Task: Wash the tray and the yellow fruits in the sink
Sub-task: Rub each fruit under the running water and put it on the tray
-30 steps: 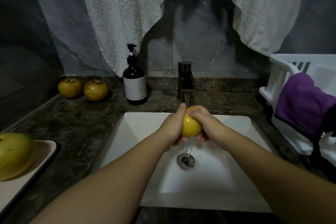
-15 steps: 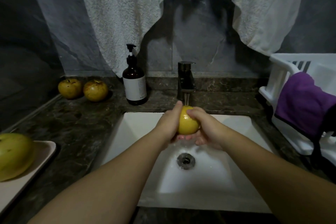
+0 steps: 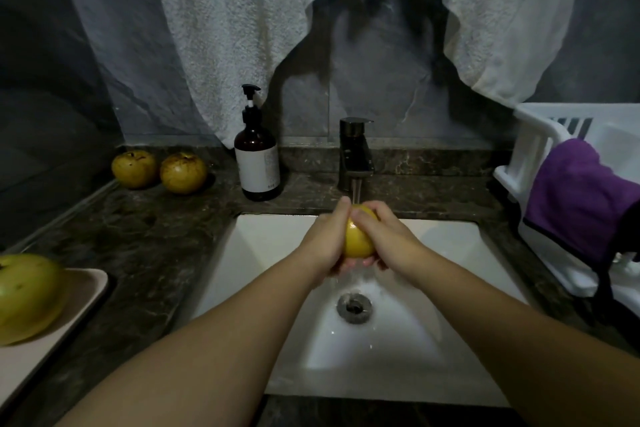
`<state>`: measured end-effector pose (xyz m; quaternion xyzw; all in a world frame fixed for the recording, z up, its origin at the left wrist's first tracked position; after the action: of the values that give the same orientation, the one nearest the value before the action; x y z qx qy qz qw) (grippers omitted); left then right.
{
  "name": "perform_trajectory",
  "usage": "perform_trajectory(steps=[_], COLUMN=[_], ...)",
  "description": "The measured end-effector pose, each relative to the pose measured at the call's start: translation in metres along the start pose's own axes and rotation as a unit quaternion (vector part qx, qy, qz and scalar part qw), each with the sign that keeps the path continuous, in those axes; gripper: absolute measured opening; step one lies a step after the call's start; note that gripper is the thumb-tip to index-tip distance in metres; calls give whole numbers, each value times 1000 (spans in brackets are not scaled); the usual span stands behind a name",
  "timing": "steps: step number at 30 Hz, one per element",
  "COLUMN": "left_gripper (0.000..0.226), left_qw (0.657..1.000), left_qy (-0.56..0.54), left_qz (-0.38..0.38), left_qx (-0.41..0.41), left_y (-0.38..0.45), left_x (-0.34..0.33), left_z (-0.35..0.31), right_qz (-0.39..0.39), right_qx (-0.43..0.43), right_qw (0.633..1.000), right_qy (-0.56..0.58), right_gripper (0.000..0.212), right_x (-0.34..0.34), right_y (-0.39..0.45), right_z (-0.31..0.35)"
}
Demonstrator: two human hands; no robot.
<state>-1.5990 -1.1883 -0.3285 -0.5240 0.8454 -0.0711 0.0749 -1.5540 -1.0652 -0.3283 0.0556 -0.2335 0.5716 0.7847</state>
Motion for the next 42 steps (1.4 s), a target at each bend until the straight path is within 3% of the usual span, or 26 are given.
perform_trajectory(steps=[3, 6, 7, 10, 14, 16, 18, 20, 22, 25, 26, 28, 30, 31, 34, 35, 39, 40, 42], left_gripper=[65, 68, 71, 75, 71, 71, 70, 74, 79, 64, 62, 67, 74, 71, 51, 53, 76, 74, 65], left_qw=[992, 999, 999, 997, 995, 999, 996, 997, 988, 997, 997, 991, 985, 988, 994, 994, 985, 987, 998], left_qy=[89, -33, -48, 34, -82, -18, 27, -68, -129, -58, -52, -116, -135, -129, -36, -41, -107, -101, -61], left_qz=[-55, 14, 15, -48, 6, -48, -76, -19, 19, -51, -52, 9, 40, 18, -84, -80, 39, 32, -25], left_qx=[-76, 11, 21, -52, 55, -8, -49, 29, 80, -26, -23, 66, 104, 77, -65, -57, 126, 120, 21], left_y=[1, -3, -2, 3, -3, 2, 2, -6, -5, 4, 2, -6, -9, -6, -1, -2, -10, -8, 0], left_x=[0, -3, -2, -1, 1, 6, 6, 3, 6, 9, 7, 2, 3, 4, 5, 5, 10, 12, 12], left_z=[-2, 0, -1, -1, 0, -2, -2, -2, -1, -1, -1, 1, 0, 0, -7, -6, 1, 3, 3], right_qz=[27, -22, -17, 31, -32, 14, 11, -35, -45, 20, 17, -30, -66, -55, 14, 10, -68, -47, 5], right_qx=[-62, 39, 35, -67, 32, -25, -49, 32, 76, -34, -49, 16, 69, 66, -53, -53, 110, 111, 5], right_qw=[997, 999, 999, 996, 999, 996, 993, 999, 996, 995, 994, 999, 995, 996, 990, 992, 988, 990, 999], right_qy=[48, 9, 11, 55, 7, 84, 103, 11, -11, 92, 98, -9, -42, -27, 129, 113, -82, -69, 32], right_gripper=[65, 36, 34, 61, 42, 44, 48, 40, 35, 46, 49, 45, 41, 42, 62, 64, 38, 38, 47], right_x=[-2, 4, 4, -3, -2, -9, -12, -8, -6, -12, -13, -8, -4, -4, -13, -14, -4, -6, -13], right_y=[-2, -1, -1, -4, -2, -4, -1, 0, 0, -2, -3, 0, 2, 3, 5, 5, 6, 4, 6], right_z=[-4, 4, 4, -2, 7, 5, 2, 8, 11, 4, 4, 6, 7, 5, 4, 4, 6, 5, 4])
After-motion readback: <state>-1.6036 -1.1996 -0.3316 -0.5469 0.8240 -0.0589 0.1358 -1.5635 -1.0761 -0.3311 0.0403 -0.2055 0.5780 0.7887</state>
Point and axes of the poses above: each hand's wrist, its own y-axis towards the middle knuckle, its own x-axis out of the back of the hand, z = x × y, the point moved 3 cm from there along y, towards the middle knuckle, and after that the axes turned 11 degrees about -y, right-handed, at the moved point
